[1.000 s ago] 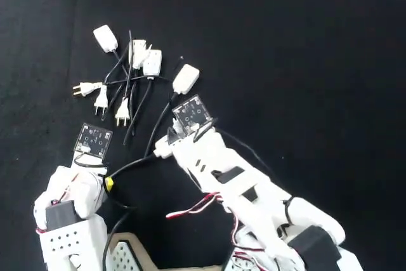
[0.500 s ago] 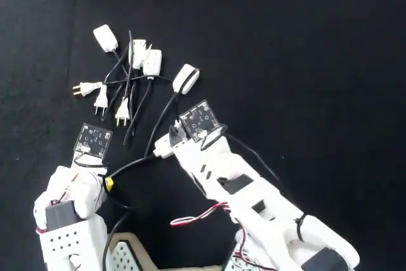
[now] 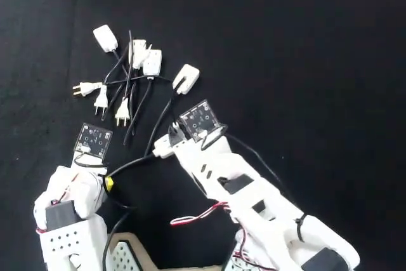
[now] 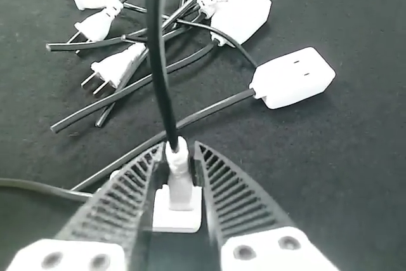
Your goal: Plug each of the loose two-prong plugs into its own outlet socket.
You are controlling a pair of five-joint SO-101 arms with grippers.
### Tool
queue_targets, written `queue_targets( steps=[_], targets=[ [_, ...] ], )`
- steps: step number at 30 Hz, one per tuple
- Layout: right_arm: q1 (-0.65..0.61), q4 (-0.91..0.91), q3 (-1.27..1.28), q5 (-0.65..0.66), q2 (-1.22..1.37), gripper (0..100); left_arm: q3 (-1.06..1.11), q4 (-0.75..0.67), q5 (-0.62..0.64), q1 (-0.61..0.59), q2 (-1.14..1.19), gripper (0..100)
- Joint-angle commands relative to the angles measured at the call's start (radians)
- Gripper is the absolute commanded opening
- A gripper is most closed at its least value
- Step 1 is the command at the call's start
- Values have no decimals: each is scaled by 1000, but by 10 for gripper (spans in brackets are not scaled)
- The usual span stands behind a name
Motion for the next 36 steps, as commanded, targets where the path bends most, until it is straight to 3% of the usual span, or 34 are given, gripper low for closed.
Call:
queue_targets(
  steps=[1, 10, 15, 25, 36],
  targets=[
    [-8, 129, -74, -5, -7, 11, -15, 8, -8, 7, -8, 248],
    [-8, 213, -251, -3, 283, 11, -15, 8, -8, 7, -8, 248],
    [-12, 307, -265, -2, 252, 11, -15, 8, -8, 7, -8, 248],
    [11, 311, -263, 38, 242, 11, -15, 8, -9, 7, -8, 248],
    [292, 373, -295, 213, 223, 11, -15, 8, -9, 7, -8, 248]
  ],
)
